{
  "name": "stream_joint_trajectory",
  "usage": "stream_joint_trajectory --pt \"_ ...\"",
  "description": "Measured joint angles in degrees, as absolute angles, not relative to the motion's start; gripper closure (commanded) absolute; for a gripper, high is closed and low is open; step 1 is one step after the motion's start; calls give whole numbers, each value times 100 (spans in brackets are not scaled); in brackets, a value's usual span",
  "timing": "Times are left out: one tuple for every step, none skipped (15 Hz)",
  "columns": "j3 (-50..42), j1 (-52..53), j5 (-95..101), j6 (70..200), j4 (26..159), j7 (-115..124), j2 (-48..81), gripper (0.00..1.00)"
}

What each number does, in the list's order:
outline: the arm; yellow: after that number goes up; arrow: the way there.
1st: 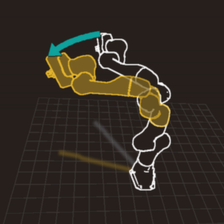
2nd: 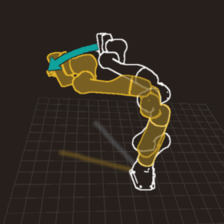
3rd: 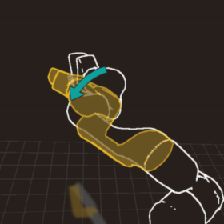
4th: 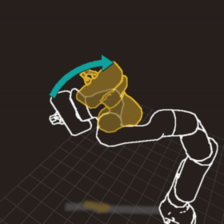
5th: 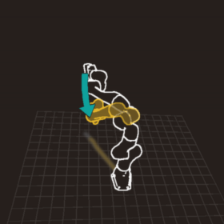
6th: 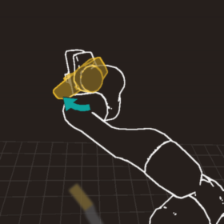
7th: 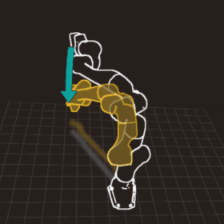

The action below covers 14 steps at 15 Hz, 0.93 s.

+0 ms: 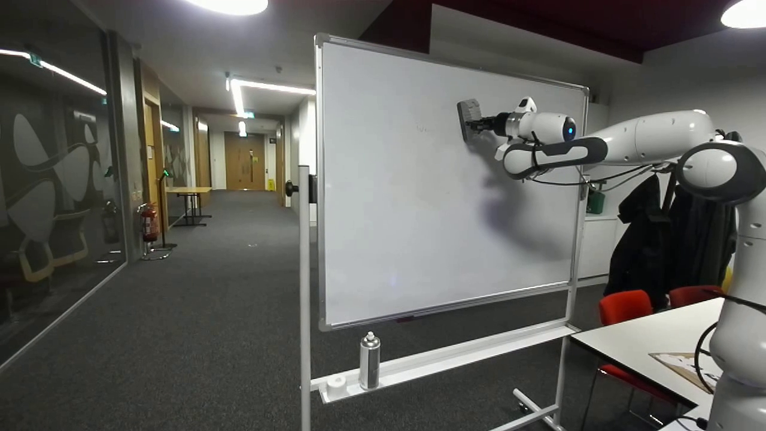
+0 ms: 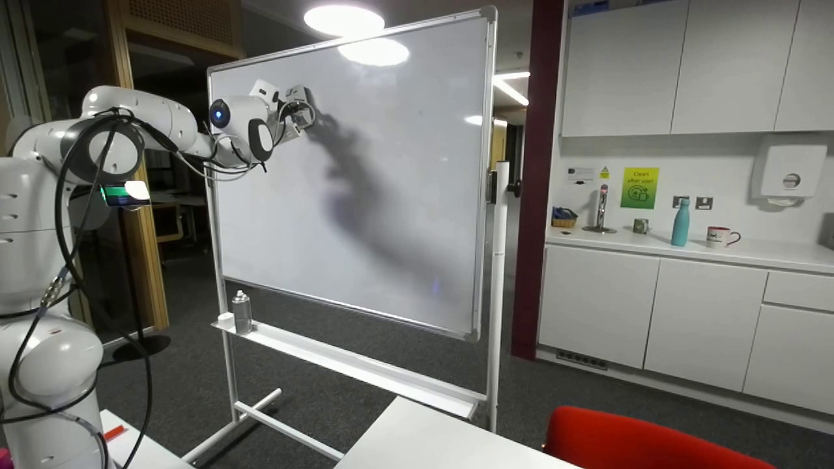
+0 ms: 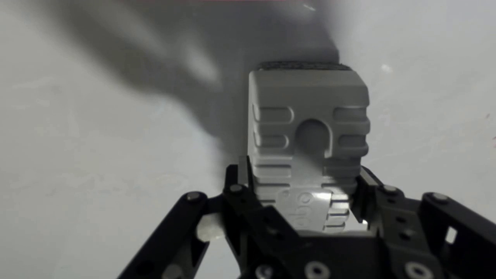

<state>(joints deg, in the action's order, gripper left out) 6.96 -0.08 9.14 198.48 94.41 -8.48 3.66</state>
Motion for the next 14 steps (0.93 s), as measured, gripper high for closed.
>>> stream_joint_trajectory --pt "663 7 910 19847 9427 -848 373 65" --pt "634 17 905 19847 9408 -845 376 65" --pt "602 18 890 19847 9376 -833 375 65" --pt "552 16 866 19847 9327 -812 373 65" --pt "484 12 837 19848 9269 -781 370 65" --pt "402 -1 797 19847 9205 -742 365 65" --pt "300 -20 750 19847 9138 -692 363 65" --pt "193 -47 707 19844 9079 -645 364 65" --pt "104 -86 690 19843 9030 -598 368 65" --pt "31 -112 689 19842 8991 -562 380 65" --pt "-11 -127 689 19842 8965 -552 392 65" --pt "-16 -131 697 19842 8948 -552 408 65" --pt "-11 -119 708 19842 8934 -557 425 65" --pt "-5 -93 736 19842 8924 -577 441 65"
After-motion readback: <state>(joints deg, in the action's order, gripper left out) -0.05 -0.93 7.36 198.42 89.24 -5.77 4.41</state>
